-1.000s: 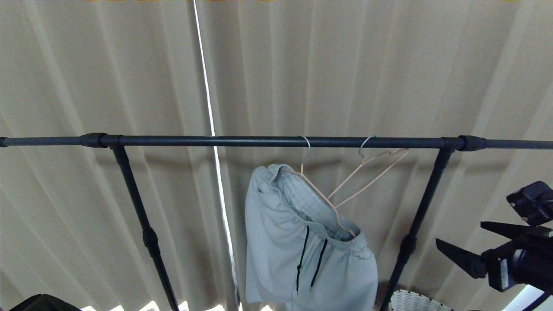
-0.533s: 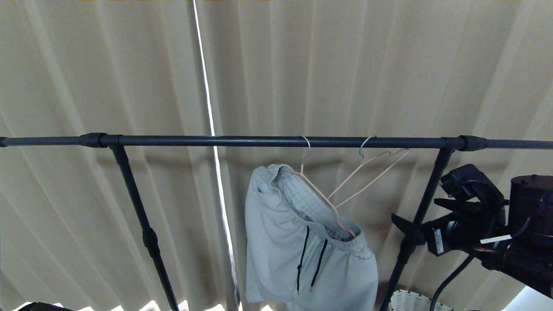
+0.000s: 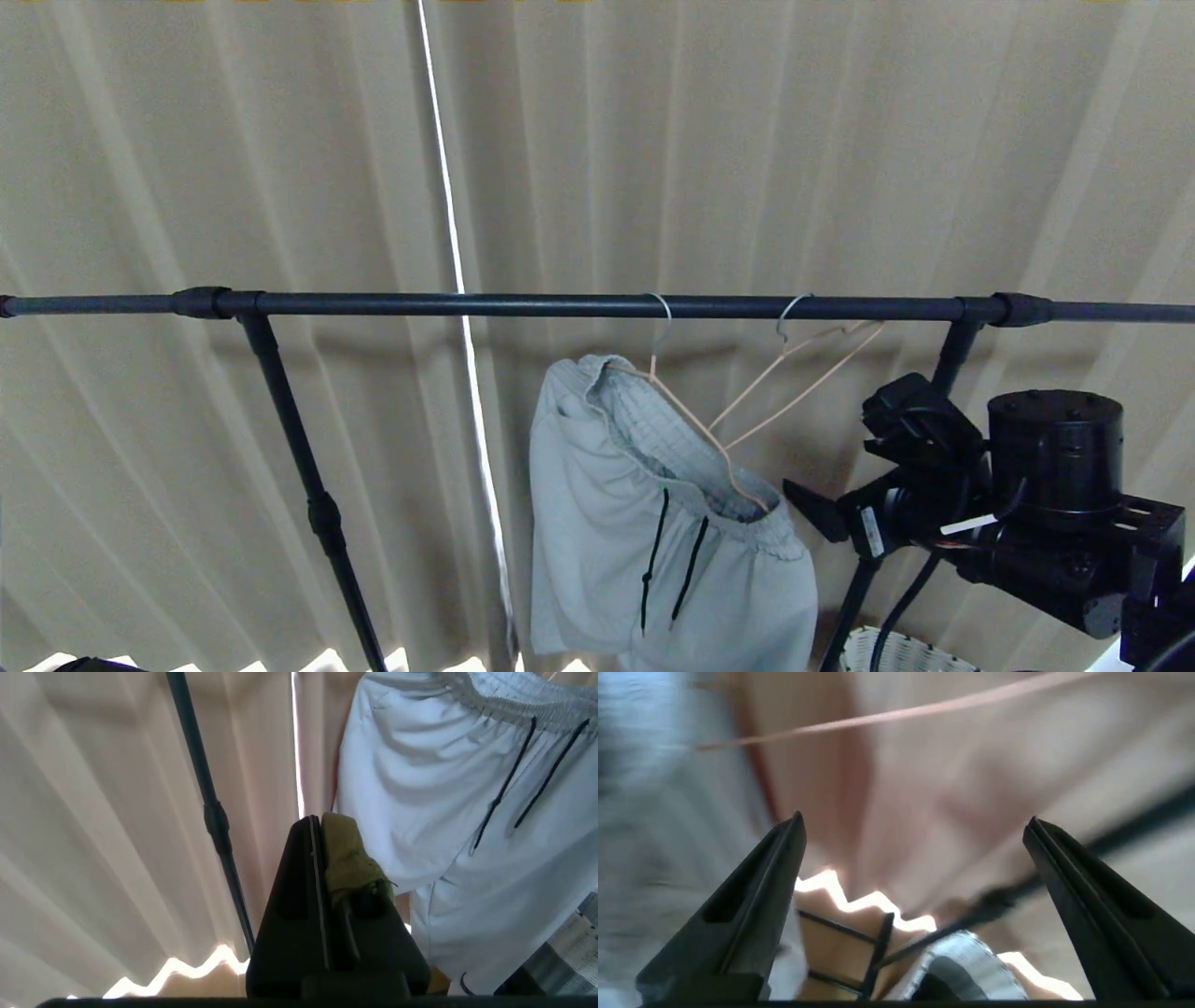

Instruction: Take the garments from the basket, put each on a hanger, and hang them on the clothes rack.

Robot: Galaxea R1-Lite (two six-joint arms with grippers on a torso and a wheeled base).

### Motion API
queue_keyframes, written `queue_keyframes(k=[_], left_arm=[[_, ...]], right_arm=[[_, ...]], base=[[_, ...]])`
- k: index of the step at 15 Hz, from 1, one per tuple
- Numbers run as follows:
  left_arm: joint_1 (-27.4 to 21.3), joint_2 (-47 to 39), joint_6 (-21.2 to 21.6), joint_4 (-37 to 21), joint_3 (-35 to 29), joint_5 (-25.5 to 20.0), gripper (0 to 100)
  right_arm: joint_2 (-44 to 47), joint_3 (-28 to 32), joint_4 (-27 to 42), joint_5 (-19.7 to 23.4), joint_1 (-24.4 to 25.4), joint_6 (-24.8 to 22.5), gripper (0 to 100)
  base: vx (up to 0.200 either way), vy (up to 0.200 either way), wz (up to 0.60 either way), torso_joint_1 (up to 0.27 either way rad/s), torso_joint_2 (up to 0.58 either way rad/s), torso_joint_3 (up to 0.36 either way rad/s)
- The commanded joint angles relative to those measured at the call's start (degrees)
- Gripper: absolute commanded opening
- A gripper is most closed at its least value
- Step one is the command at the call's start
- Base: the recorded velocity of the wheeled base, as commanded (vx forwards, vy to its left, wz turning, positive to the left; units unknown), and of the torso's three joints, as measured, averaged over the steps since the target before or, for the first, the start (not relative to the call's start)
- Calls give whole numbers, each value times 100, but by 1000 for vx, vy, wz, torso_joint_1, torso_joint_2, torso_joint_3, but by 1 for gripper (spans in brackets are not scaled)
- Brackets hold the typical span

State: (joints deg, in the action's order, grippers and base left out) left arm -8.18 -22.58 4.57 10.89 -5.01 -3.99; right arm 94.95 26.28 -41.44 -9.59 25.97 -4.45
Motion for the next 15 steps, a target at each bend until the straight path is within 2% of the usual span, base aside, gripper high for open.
queue_keyframes(k=[1,6,9,10,13,15], left_arm=[[-8,8,0,1,0,3,0],[1,-1,0,1,0,3,0],[-8,-10,0,1,0,-6,0],[-8,-1,0,1,9,-6,0],[-17,8,0,1,35,-6,0],[-26,-1,0,1,44,-6,0]], right_arm=[[217,184,4,-7,260,58,100],[313,457,48,37,849,506,100],[551,720,30,37,1077,717,100],[788,922,4,-16,1174,920,100],[1060,1151,-5,-51,1191,1095,100],[1157,1204,4,-306,1174,1341,100]], base=[[0,0,0,0,0,0],[0,0,0,0,0,0],[0,0,0,0,0,0],[0,0,0,0,0,0],[0,0,0,0,0,0],[0,0,0,0,0,0]])
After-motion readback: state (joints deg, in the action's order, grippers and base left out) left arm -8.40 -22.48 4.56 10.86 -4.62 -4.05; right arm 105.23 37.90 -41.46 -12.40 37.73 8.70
